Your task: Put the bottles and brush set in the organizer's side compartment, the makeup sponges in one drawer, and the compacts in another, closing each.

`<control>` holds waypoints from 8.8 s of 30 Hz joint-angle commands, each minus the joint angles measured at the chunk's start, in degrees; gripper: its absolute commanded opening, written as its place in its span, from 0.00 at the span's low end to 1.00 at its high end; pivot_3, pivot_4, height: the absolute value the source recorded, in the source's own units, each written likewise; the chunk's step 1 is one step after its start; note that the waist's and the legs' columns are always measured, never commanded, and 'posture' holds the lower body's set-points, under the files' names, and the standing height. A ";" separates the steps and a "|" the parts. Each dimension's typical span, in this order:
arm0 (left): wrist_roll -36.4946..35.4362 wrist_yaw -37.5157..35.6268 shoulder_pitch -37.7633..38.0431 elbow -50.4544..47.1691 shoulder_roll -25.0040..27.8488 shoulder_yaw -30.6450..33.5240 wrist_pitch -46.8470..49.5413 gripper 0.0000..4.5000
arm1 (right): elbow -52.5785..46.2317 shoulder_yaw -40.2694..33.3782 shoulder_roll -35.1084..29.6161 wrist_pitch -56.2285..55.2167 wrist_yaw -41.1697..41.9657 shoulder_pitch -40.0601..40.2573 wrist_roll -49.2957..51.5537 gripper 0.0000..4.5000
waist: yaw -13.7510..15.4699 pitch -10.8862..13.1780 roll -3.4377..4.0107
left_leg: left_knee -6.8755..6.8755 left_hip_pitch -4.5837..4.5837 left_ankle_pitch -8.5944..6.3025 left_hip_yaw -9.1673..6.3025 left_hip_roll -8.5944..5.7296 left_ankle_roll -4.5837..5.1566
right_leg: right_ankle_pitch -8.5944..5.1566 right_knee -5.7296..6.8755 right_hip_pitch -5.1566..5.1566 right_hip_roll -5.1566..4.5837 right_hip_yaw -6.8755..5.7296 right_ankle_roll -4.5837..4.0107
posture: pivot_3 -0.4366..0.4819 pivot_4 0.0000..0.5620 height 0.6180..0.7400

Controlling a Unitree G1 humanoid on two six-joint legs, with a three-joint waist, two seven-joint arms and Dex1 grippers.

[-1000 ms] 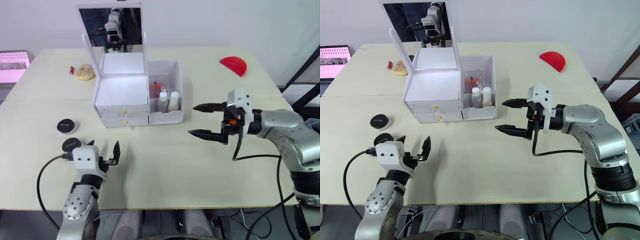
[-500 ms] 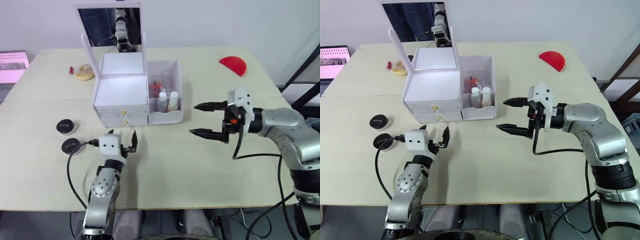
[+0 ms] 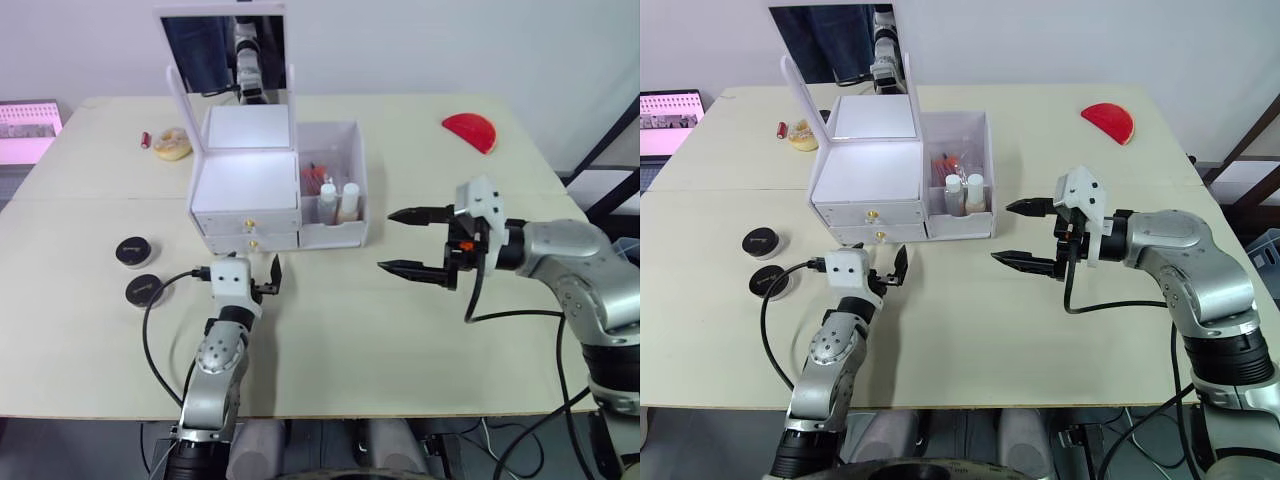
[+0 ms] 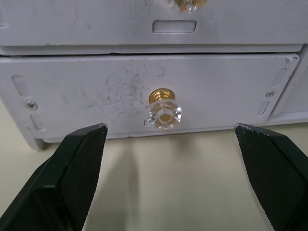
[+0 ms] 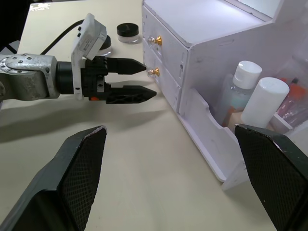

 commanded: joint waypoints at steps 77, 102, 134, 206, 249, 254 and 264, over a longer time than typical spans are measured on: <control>-52.05 -39.78 45.48 -25.19 40.86 53.13 15.78 0.99 | 4.18 -10.87 -5.79 -4.10 5.13 5.81 0.47 1.00 | -0.13 0.14 0.09 | -0.05 -0.16 -0.02 0.07 0.09 -0.02 | -0.32 -0.17 -0.20 -0.06 -0.05 -0.04 | 0.48 0.27 1.00; -32.60 -65.95 8.17 47.20 67.05 52.76 4.01 0.99 | 8.28 -35.40 -3.15 -17.42 3.88 36.86 -1.62 1.00 | -1.41 0.11 0.06 | -0.32 -0.01 -0.06 0.46 0.27 -0.03 | -0.31 -0.20 -0.31 -0.07 0.25 -0.06 | 0.48 0.27 1.00; -33.23 -41.16 19.18 -10.47 36.90 44.10 20.01 0.99 | -20.90 -5.60 -3.76 9.83 -10.71 5.79 16.39 1.00 | -0.13 0.09 -0.15 | -0.27 0.02 -0.04 0.61 0.33 0.00 | -0.10 -0.17 -0.33 0.05 0.46 -0.30 | 0.48 0.27 1.00; -35.47 -51.44 -1.96 1.77 43.89 25.79 14.34 0.60 | -14.85 9.48 10.43 5.30 -13.26 -2.38 2.94 1.00 | -0.27 0.09 -0.16 | -0.17 0.03 -0.03 0.53 0.25 0.01 | 0.01 -0.03 -0.36 0.16 0.45 -0.37 | 0.48 0.27 1.00; -31.29 -54.46 -9.21 5.00 42.87 14.96 16.74 0.99 | -18.64 7.77 10.19 6.64 -18.77 0.58 1.51 1.00 | -0.62 0.10 -0.15 | -0.22 0.07 -0.02 0.52 0.26 0.03 | 0.01 -0.01 -0.37 0.18 0.47 -0.33 | 0.48 0.27 1.00; -34.30 -54.54 -8.91 3.12 43.71 17.04 19.90 0.99 | -18.31 7.81 10.17 6.43 -18.62 0.45 1.31 1.00 | -0.75 0.10 -0.15 | -0.22 0.06 -0.02 0.52 0.26 0.02 | 0.01 -0.01 -0.37 0.18 0.47 -0.33 | 0.48 0.27 1.00; -43.08 -53.89 -2.77 -3.97 48.67 28.62 29.73 0.99 | -16.05 -1.30 4.65 4.25 -12.39 3.08 4.68 1.00 | -1.40 0.13 -0.16 | -0.24 0.00 -0.02 0.50 0.23 0.02 | -0.04 -0.08 -0.36 0.14 0.47 -0.27 | 0.48 0.27 1.00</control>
